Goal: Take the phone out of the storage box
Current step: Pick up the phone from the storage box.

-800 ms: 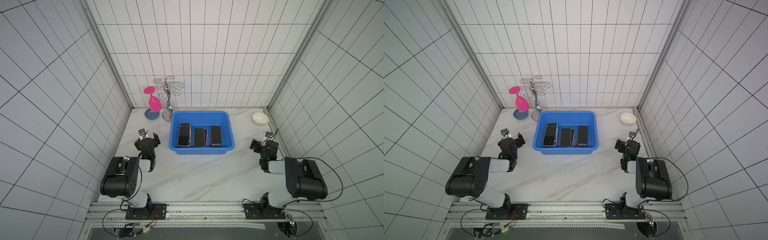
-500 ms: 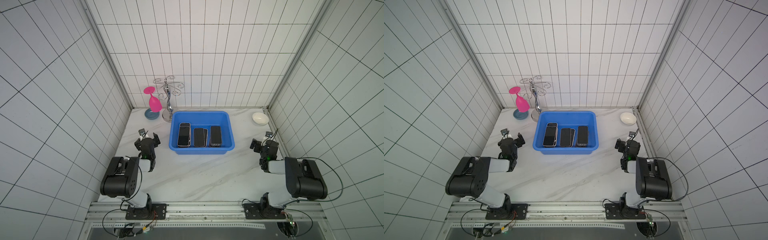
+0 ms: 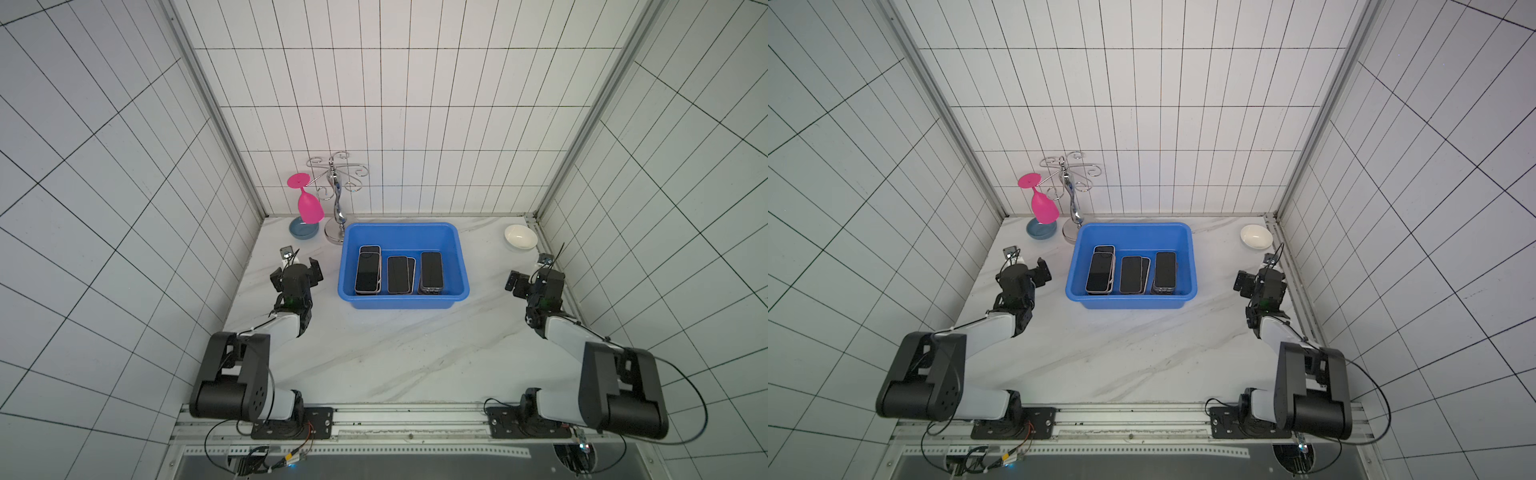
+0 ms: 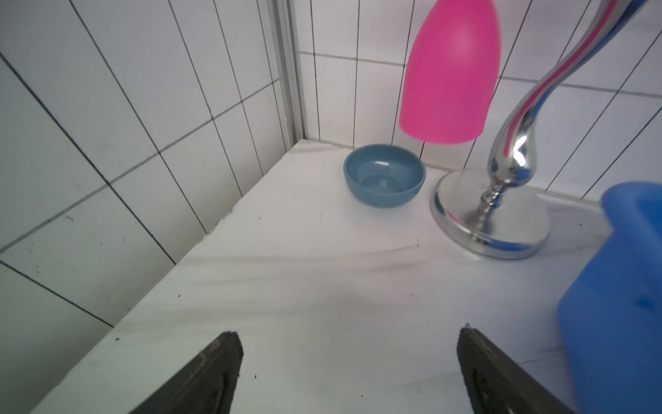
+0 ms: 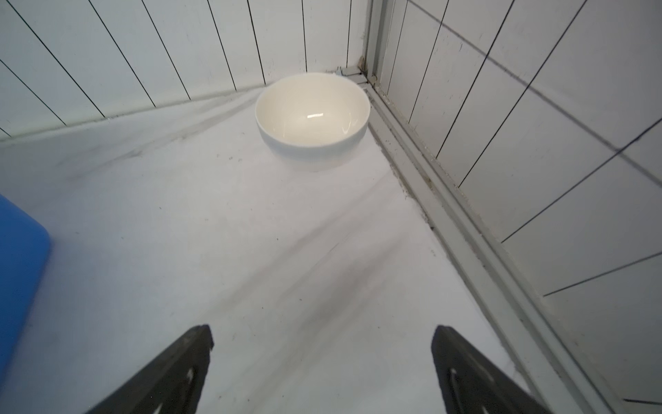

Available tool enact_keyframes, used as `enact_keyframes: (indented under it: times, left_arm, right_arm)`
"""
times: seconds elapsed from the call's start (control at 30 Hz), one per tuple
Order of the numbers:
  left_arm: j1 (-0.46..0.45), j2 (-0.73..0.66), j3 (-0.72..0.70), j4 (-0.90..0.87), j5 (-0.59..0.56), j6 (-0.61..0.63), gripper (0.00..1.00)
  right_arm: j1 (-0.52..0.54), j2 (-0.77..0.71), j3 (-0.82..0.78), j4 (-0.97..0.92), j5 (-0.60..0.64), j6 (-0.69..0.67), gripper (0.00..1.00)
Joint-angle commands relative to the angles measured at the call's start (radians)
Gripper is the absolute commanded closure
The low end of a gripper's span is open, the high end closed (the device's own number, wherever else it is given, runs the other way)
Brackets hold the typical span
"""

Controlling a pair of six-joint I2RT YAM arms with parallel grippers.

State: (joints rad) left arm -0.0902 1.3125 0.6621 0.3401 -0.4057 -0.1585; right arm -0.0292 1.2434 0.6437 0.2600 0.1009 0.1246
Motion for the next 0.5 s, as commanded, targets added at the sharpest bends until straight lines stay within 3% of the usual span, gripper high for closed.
enact_keyframes:
  times: [0.0, 0.1, 0.2, 0.3, 0.47]
  left_arm:
    - [-0.071, -0.167, 0.225, -0.408, -0.064, -0.083, 0.02]
    - [-0.251, -0.173, 0.459, -0.702, -0.092, -0.131, 0.02]
    - [-0.417, -0.053, 0.702, -0.998, -0.069, -0.269, 0.02]
    - [-0.470, 0.126, 0.899, -1.226, 0.043, -0.424, 0.02]
    - [-0.479, 0.364, 1.096, -1.384, 0.126, -0.438, 0.02]
  right_arm:
    - [0.027, -0.127, 0.231, -0.498, -0.029, 0.093, 0.01]
    - [0.072, -0.142, 0.403, -0.796, -0.069, 0.188, 0.01]
    - [0.147, -0.092, 0.547, -1.044, -0.107, 0.267, 0.01]
    - [0.246, -0.057, 0.625, -1.158, -0.088, 0.304, 0.01]
    - [0.314, 0.003, 0.718, -1.286, -0.116, 0.342, 0.01]
